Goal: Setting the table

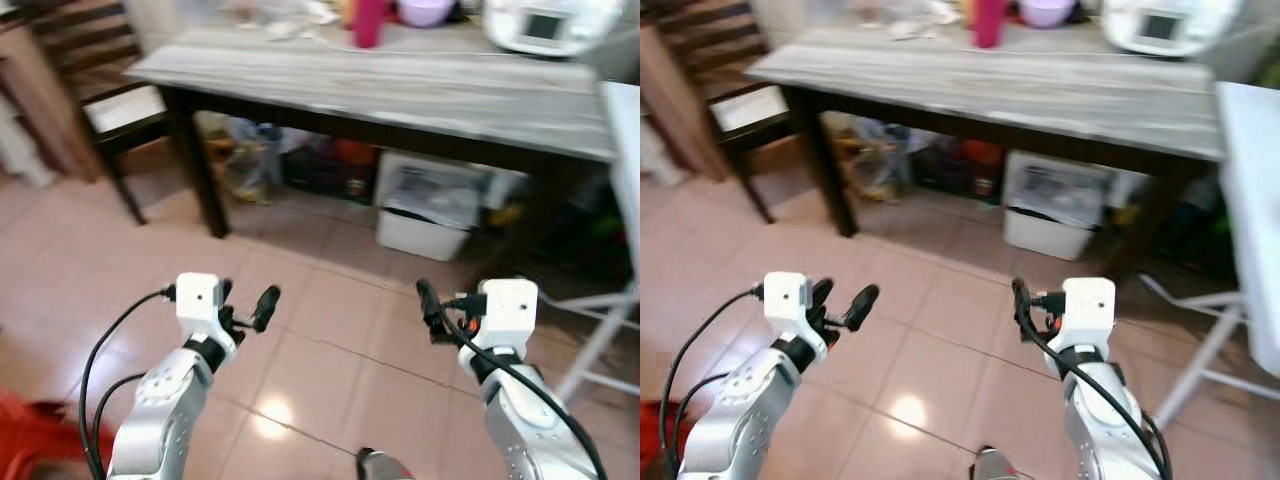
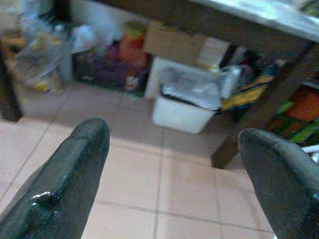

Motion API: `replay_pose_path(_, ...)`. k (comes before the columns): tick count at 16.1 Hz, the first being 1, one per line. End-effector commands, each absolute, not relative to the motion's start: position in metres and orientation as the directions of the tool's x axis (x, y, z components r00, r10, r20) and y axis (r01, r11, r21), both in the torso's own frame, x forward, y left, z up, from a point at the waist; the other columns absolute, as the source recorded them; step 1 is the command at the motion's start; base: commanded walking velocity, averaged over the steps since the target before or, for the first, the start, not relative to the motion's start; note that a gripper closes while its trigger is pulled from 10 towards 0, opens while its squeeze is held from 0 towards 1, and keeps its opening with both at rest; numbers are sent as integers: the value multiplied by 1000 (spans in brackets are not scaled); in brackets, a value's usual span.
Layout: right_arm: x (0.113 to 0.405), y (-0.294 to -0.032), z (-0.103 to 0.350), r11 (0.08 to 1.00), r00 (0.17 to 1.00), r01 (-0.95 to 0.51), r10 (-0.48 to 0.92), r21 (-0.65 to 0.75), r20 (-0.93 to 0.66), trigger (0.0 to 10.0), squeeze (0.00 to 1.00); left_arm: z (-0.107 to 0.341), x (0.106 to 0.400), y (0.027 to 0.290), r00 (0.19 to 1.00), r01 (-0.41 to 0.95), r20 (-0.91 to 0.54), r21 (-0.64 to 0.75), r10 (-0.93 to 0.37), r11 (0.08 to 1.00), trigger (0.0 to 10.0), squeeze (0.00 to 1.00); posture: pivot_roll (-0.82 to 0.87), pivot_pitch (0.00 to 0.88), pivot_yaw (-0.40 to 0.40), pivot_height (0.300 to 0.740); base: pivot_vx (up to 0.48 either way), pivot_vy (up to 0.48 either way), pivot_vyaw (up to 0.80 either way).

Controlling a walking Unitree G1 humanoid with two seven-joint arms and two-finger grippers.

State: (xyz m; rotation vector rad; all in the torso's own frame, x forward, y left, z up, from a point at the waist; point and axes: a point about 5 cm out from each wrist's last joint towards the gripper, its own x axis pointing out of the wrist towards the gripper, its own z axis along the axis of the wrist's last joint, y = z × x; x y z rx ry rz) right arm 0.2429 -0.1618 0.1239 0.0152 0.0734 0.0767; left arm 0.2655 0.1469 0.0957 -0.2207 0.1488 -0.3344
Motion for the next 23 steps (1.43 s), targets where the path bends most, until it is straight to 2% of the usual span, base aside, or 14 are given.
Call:
replay_pose_path(1,243,-159,130,997,995,-79,80,11,-56,10000,0,101,267,147,933,321,-90,-235,-349,917,10000,0,-208,156,35,740,0,0,-800)
replay_pose_path(4,242,-161,130,997,996,-67,69,27,-60,10000,0,103,267,147,933,323,-85,-239,-351,916,10000,0,-215,161,36,740,0,0,-731)
replay_pose_path(8,242,-161,130,997,996,-67,69,34,-63,10000,0,103,267,148,933,320,-86,-241,-348,916,10000,0,-215,161,36,740,0,-150,0)
replay_pose_path(18,243,-162,132,998,996,-61,63,36,-59,10000,0,102,268,149,931,322,-97,-238,-352,916,10000,0,-216,163,38,740,0,-424,0)
replay_pose_path(23,244,-153,159,994,993,-104,105,-33,54,10000,0,119,274,146,937,327,-38,-249,-346,912,10000,0,-217,163,37,740,0,-400,-308)
